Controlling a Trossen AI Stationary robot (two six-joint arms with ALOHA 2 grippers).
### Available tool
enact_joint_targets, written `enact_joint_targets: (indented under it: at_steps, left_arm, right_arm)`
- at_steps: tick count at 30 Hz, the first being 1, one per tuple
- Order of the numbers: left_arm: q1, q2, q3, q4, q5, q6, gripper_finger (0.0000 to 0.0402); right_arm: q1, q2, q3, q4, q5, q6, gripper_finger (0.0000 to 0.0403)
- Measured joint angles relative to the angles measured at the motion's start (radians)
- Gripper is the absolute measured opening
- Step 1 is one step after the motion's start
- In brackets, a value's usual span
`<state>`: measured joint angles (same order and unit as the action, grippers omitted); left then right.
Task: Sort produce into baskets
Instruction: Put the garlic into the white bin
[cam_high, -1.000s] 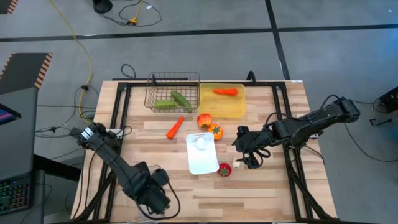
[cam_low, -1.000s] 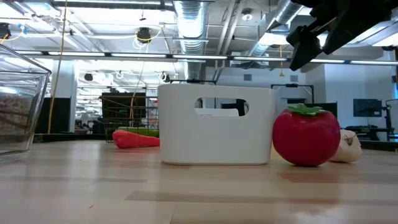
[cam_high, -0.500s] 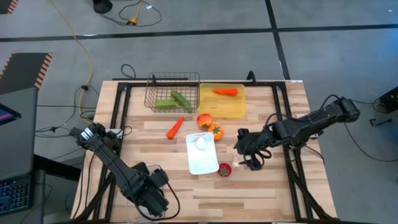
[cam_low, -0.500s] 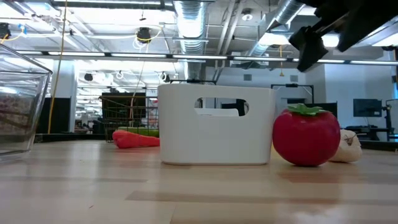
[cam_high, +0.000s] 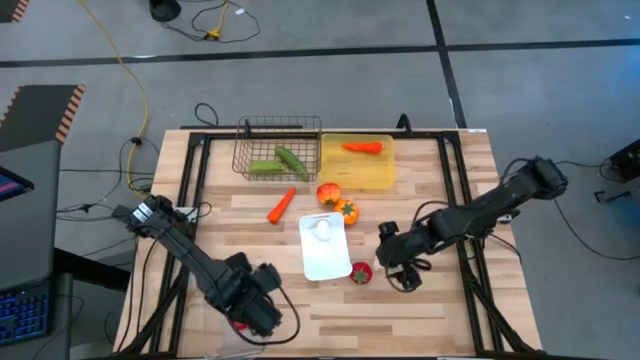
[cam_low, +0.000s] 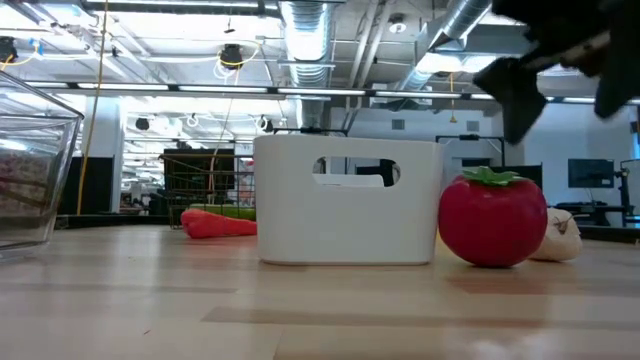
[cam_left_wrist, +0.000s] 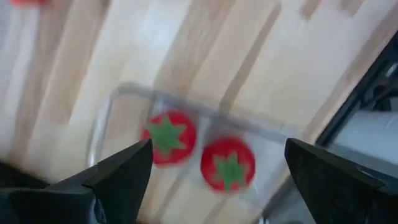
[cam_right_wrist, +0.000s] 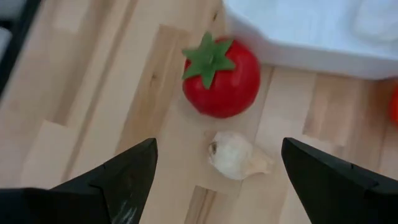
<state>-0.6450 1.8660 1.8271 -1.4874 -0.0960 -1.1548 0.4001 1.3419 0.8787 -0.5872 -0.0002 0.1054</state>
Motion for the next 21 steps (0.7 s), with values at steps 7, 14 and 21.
enact_joint_targets:
  at_steps: [7,14,21]
  left_arm:
    - [0.069,0.0,0.0,0.079,-0.106,0.157,0.0351]
    - [0.121,0.0,0.0,0.098,-0.122,0.253,0.0351]
    - [0.155,0.0,0.0,0.129,-0.185,0.318,0.0351]
  right_arm:
    - [0.002,0.155,0.0,0.02,0.007,0.002,0.0372]
    - [0.001,0.247,0.0,0.027,0.122,0.003,0.0363]
    - [0.001,0.324,0.001,0.029,0.105,0.002,0.03]
